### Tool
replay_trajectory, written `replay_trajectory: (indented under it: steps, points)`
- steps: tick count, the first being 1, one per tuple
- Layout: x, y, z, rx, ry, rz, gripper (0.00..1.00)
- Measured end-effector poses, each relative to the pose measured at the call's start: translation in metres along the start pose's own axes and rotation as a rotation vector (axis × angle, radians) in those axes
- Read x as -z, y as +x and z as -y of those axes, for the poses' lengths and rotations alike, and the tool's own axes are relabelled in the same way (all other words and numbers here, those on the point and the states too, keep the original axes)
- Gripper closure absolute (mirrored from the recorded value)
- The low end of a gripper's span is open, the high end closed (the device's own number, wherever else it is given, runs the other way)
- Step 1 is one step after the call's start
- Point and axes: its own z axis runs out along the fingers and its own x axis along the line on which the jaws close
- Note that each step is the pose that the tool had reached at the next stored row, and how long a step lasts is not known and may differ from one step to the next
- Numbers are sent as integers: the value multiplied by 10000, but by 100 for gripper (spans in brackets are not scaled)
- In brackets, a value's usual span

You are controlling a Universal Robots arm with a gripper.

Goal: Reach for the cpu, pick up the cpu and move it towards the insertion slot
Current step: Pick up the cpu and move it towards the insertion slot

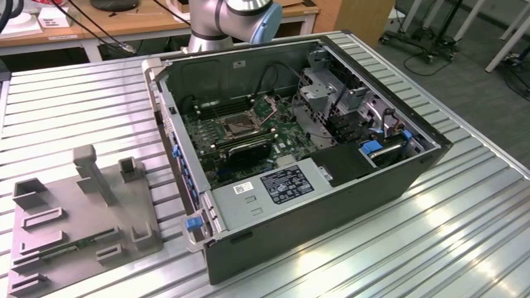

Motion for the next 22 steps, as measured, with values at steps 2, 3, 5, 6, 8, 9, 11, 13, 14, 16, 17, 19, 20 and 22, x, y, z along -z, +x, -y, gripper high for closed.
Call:
replay_trajectory:
  steps: [2,3,5,6,8,9,11,13,14,16,17,19,20,22]
  points:
    - [14,2,-1,1,1,1,45]
    - [21,3,-1,1,0,3,45]
    - [35,4,-2,0,1,3,45]
    - [40,4,-2,1,1,4,45]
    - [55,4,-3,1,1,3,45]
    - [64,4,-3,1,2,3,45]
    - [81,4,-4,1,1,4,45]
    - [100,4,-5,1,2,3,45]
    - [111,4,-5,1,2,3,45]
    - [137,4,-6,0,1,3,45]
    - [147,4,-6,1,0,4,45]
    - [166,4,-7,0,1,4,45]
    - [177,4,-8,1,1,4,45]
    - [201,4,-9,1,1,4,45]
